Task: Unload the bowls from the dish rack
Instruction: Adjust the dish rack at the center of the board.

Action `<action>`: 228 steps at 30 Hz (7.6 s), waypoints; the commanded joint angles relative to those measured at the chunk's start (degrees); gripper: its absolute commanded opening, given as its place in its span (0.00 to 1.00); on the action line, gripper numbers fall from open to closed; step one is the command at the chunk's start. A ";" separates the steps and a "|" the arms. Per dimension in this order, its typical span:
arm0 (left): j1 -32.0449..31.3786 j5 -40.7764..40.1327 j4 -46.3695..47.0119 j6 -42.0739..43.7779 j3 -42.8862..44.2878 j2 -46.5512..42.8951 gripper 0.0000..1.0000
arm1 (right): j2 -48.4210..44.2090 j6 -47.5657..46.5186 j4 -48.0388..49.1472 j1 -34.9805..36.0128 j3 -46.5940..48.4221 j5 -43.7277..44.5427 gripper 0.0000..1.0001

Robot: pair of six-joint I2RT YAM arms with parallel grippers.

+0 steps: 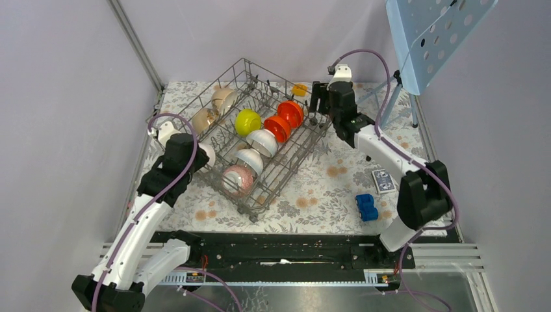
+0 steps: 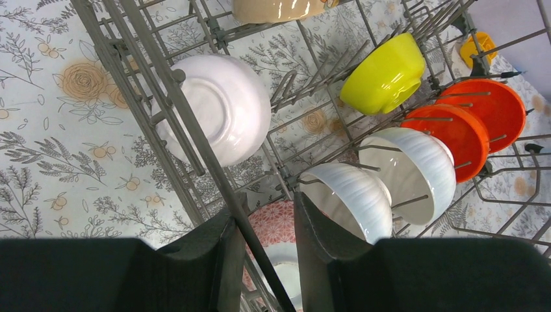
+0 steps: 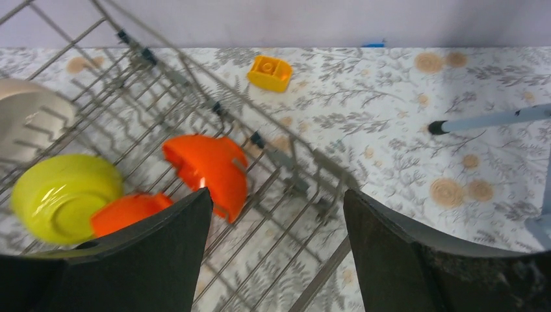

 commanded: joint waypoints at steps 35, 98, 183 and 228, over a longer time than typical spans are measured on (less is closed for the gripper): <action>1.64 -2.12 2.49 12.53 2.30 -1.01 0.04 | 13.41 4.38 -10.73 -7.14 4.40 -7.52 0.65; 15.25 -1.08 30.25 24.76 18.68 31.51 0.55 | -20.87 33.48 -2.96 16.94 -34.27 -15.90 0.42; 12.09 2.66 12.02 7.92 12.63 9.37 0.99 | -4.47 26.18 -6.02 11.16 -14.26 -10.75 0.48; 21.87 -11.21 17.19 16.13 18.65 32.45 0.09 | -9.51 26.24 -2.50 10.79 -22.28 -19.39 0.59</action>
